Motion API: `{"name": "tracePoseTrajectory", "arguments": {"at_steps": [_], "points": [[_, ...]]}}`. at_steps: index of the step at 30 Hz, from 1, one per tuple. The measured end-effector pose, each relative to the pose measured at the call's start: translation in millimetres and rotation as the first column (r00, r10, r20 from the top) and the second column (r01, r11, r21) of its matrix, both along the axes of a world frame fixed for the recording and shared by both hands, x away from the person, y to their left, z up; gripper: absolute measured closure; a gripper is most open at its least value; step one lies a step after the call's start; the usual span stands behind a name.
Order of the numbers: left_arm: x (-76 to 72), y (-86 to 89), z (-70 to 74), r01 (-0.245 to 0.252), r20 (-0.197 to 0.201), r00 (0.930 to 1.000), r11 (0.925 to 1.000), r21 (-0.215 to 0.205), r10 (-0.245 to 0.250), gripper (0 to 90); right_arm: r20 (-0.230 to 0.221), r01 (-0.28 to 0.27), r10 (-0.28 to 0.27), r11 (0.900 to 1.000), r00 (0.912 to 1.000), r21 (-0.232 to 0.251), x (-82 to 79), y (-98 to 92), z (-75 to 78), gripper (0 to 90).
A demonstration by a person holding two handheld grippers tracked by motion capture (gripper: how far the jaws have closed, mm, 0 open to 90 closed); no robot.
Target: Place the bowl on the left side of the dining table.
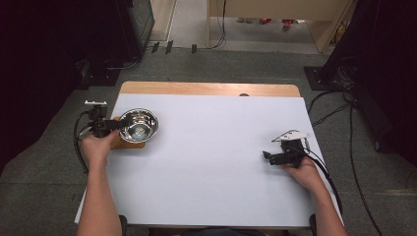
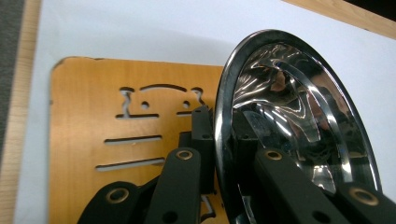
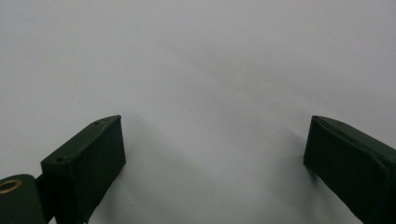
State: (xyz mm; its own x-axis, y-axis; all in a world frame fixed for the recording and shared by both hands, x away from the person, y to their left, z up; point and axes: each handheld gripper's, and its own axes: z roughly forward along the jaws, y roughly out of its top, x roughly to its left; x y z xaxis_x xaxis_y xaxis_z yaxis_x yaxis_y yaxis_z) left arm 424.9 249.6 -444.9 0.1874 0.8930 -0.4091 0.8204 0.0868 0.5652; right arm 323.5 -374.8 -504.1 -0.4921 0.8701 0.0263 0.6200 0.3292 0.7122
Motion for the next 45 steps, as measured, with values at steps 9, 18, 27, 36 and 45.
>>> {"name": "tracePoseTrajectory", "arguments": {"at_steps": [9,18,27,36,45], "points": [[-0.2,6.0,-3.5,-0.031,-0.016,0.9994,0.9991,0.030,0.031,85.5,0.000,0.000,0.000,1.000,1.0000,0.000,0.0,0.0,0.0,4.8],[-0.5,12.4,-8.0,-0.065,-0.030,0.9974,0.9974,0.032,0.066,85.3,0.000,0.000,0.000,1.000,1.0000,0.000,0.0,0.0,0.0,4.8],[-1.3,18.8,-11.0,-0.091,-0.035,0.9952,0.9957,0.016,0.092,85.2,0.000,0.000,0.000,1.000,1.0000,0.000,0.0,0.0,0.0,4.8],[-1.8,24.2,-15.9,-0.109,-0.047,0.9930,0.9940,0.009,0.109,84.4,0.000,0.000,0.000,1.000,1.0000,0.000,0.0,0.0,0.0,4.8],[-2.5,24.2,-18.3,-0.107,-0.042,0.9931,0.9926,0.058,0.109,82.3,0.001,0.000,0.000,1.000,1.0000,0.000,0.0,0.0,0.0,4.8]]}}
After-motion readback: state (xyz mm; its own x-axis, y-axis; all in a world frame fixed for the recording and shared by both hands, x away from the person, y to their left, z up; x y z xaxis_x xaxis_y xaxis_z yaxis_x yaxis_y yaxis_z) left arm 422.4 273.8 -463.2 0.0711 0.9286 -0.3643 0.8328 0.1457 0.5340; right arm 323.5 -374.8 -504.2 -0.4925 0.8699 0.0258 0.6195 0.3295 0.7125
